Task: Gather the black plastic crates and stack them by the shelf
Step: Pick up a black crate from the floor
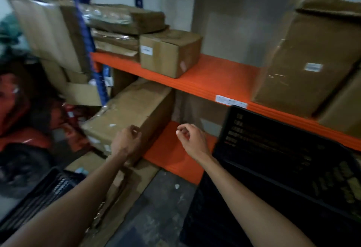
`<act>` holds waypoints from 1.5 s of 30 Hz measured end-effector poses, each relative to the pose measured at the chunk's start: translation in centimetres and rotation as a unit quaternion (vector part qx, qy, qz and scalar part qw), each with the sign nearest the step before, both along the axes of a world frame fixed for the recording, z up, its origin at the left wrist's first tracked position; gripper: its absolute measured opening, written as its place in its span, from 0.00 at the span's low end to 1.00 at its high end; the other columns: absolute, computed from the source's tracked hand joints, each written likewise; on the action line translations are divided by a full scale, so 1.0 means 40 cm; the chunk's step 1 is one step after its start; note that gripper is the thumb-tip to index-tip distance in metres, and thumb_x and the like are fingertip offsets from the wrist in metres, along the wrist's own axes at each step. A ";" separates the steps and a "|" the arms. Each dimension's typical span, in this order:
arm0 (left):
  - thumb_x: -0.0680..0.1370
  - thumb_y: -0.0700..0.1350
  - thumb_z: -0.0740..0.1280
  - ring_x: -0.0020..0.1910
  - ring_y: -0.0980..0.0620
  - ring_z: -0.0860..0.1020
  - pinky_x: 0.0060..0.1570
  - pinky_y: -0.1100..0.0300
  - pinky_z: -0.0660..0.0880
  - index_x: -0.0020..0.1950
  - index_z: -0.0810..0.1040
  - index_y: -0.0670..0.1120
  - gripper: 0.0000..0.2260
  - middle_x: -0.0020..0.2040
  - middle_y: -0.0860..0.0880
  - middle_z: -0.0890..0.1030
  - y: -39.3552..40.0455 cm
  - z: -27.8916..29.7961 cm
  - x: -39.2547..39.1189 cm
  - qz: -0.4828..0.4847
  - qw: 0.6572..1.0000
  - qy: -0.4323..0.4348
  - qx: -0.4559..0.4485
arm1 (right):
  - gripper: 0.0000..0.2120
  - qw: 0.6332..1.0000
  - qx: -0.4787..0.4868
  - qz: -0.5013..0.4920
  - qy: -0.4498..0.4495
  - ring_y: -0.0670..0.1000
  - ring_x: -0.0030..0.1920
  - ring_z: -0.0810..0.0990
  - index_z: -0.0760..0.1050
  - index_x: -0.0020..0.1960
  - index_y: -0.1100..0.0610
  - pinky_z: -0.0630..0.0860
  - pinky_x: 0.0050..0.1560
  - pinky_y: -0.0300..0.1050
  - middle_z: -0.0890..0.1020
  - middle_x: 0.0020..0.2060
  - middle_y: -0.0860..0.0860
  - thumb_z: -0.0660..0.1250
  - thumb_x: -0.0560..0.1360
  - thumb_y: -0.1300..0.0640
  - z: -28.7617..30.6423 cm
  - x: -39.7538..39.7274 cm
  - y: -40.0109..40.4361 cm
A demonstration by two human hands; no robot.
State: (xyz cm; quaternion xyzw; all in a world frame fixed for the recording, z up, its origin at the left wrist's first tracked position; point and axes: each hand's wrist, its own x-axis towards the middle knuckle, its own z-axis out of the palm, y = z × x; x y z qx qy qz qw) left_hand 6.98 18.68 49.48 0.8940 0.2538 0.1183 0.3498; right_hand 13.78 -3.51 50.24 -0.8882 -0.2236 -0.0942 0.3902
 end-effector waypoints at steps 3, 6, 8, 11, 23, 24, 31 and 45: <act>0.76 0.49 0.66 0.51 0.44 0.82 0.50 0.57 0.76 0.56 0.81 0.48 0.11 0.50 0.46 0.84 0.186 -0.092 -0.088 0.023 0.995 0.064 -0.071 | 0.12 0.997 -0.029 0.049 0.051 0.51 0.46 0.80 0.78 0.48 0.48 0.75 0.52 0.53 0.79 0.40 0.44 0.62 0.71 0.43 -0.061 -0.019 0.211; 0.76 0.49 0.68 0.52 0.45 0.81 0.49 0.59 0.73 0.54 0.82 0.43 0.13 0.48 0.45 0.82 0.369 -0.232 -0.183 0.017 0.981 0.139 -0.132 | 0.10 0.986 -0.069 0.100 0.113 0.53 0.47 0.80 0.79 0.47 0.50 0.75 0.51 0.49 0.79 0.38 0.46 0.65 0.72 0.46 -0.134 -0.046 0.400; 0.74 0.54 0.67 0.49 0.43 0.82 0.45 0.58 0.75 0.51 0.81 0.41 0.17 0.46 0.43 0.82 0.490 -0.320 -0.252 0.018 0.970 0.187 -0.157 | 0.10 0.974 -0.098 0.135 0.153 0.52 0.46 0.80 0.80 0.48 0.52 0.73 0.47 0.44 0.75 0.33 0.42 0.66 0.74 0.47 -0.178 -0.071 0.531; 0.79 0.45 0.64 0.36 0.44 0.79 0.36 0.59 0.73 0.45 0.77 0.40 0.09 0.41 0.38 0.79 0.637 -0.402 -0.364 0.084 0.949 0.215 -0.215 | 0.10 0.953 -0.119 0.187 0.205 0.50 0.45 0.78 0.79 0.50 0.54 0.72 0.46 0.43 0.75 0.35 0.44 0.66 0.75 0.49 -0.254 -0.107 0.723; 0.81 0.49 0.61 0.38 0.47 0.75 0.39 0.58 0.72 0.49 0.72 0.48 0.05 0.42 0.45 0.75 0.911 -0.741 -0.628 0.297 0.815 0.240 -0.436 | 0.17 0.834 -0.256 0.262 0.413 0.50 0.45 0.73 0.68 0.63 0.58 0.68 0.40 0.41 0.73 0.47 0.53 0.63 0.78 0.50 -0.637 -0.172 1.176; 0.81 0.49 0.60 0.37 0.49 0.74 0.38 0.59 0.71 0.48 0.71 0.49 0.05 0.43 0.46 0.74 0.921 -0.771 -0.636 0.304 0.804 0.249 -0.447 | 0.18 0.830 -0.268 0.262 0.413 0.50 0.46 0.72 0.68 0.63 0.58 0.68 0.39 0.41 0.73 0.50 0.54 0.63 0.78 0.50 -0.680 -0.164 1.202; 0.81 0.49 0.60 0.54 0.42 0.74 0.46 0.53 0.71 0.71 0.66 0.46 0.19 0.61 0.41 0.74 1.055 -1.067 -0.614 0.408 0.737 0.229 -0.487 | 0.28 0.804 -0.323 0.254 0.430 0.57 0.70 0.66 0.61 0.73 0.55 0.66 0.65 0.48 0.64 0.72 0.56 0.65 0.77 0.50 -1.014 -0.069 1.406; 0.80 0.44 0.64 0.62 0.41 0.73 0.55 0.48 0.69 0.76 0.55 0.41 0.28 0.67 0.41 0.71 1.174 -1.738 -0.760 0.552 0.663 0.187 -0.470 | 0.33 0.924 -0.320 0.105 0.183 0.65 0.69 0.66 0.50 0.76 0.53 0.66 0.65 0.60 0.63 0.73 0.61 0.63 0.78 0.55 -1.531 -0.100 1.468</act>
